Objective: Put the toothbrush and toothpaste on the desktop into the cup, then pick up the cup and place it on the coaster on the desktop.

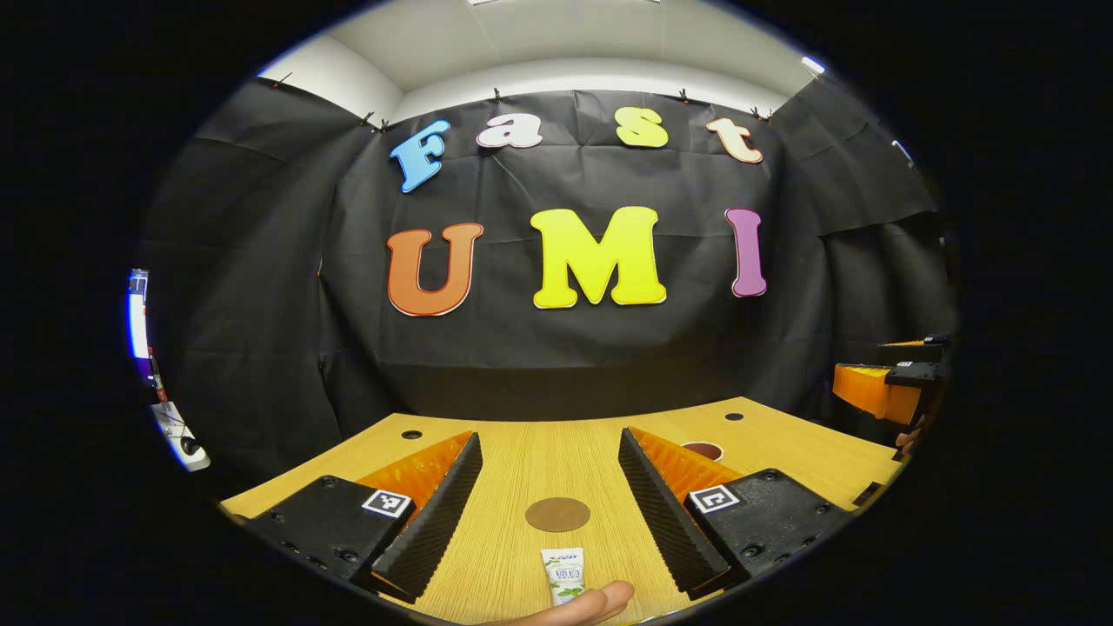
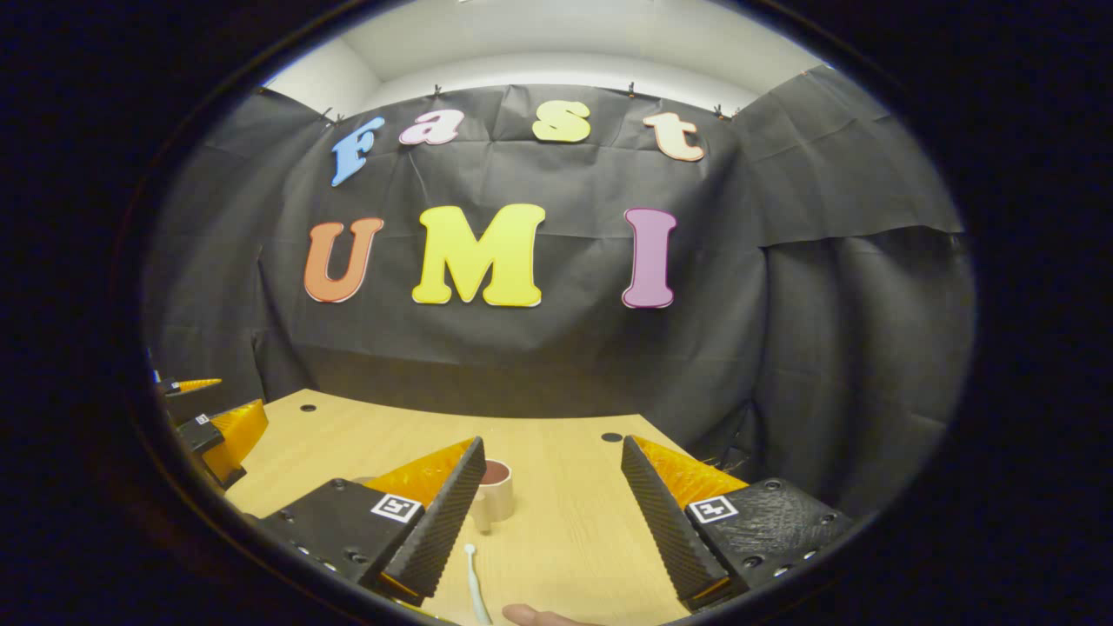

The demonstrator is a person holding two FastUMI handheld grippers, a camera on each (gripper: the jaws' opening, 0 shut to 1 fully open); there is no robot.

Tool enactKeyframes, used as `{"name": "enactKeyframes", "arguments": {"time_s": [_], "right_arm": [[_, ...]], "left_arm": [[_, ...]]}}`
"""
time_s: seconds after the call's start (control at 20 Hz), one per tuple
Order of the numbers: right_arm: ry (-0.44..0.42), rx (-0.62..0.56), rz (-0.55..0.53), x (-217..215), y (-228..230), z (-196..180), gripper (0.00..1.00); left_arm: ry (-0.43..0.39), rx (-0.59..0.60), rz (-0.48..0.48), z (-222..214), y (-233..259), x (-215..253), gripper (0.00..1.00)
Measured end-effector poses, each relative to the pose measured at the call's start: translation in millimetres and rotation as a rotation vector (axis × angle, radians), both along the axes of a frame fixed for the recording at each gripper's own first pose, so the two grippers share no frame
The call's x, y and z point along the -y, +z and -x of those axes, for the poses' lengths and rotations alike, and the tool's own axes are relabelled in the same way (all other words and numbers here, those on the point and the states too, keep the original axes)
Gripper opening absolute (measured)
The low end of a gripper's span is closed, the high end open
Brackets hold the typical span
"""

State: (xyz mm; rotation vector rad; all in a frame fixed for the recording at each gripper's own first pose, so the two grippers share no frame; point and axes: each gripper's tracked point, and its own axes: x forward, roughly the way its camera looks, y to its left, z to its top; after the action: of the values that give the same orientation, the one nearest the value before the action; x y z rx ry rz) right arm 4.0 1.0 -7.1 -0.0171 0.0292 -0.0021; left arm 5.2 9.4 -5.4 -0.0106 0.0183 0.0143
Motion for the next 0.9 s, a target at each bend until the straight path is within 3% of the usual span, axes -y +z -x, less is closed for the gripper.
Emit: {"name": "enactKeyframes", "arguments": {"time_s": [0.45, 0.9], "right_arm": [[0.007, -0.040, 0.034, -8.1, -22.8, -5.8, 0.97], [0.080, -0.253, 0.078, -39.2, -126.6, -23.9, 0.95]], "left_arm": [[0.004, -0.006, 0.007, 0.8, -1.4, -1.9, 1.00], [0.022, -0.010, 0.005, -0.3, -2.9, -14.9, 1.00]]}}
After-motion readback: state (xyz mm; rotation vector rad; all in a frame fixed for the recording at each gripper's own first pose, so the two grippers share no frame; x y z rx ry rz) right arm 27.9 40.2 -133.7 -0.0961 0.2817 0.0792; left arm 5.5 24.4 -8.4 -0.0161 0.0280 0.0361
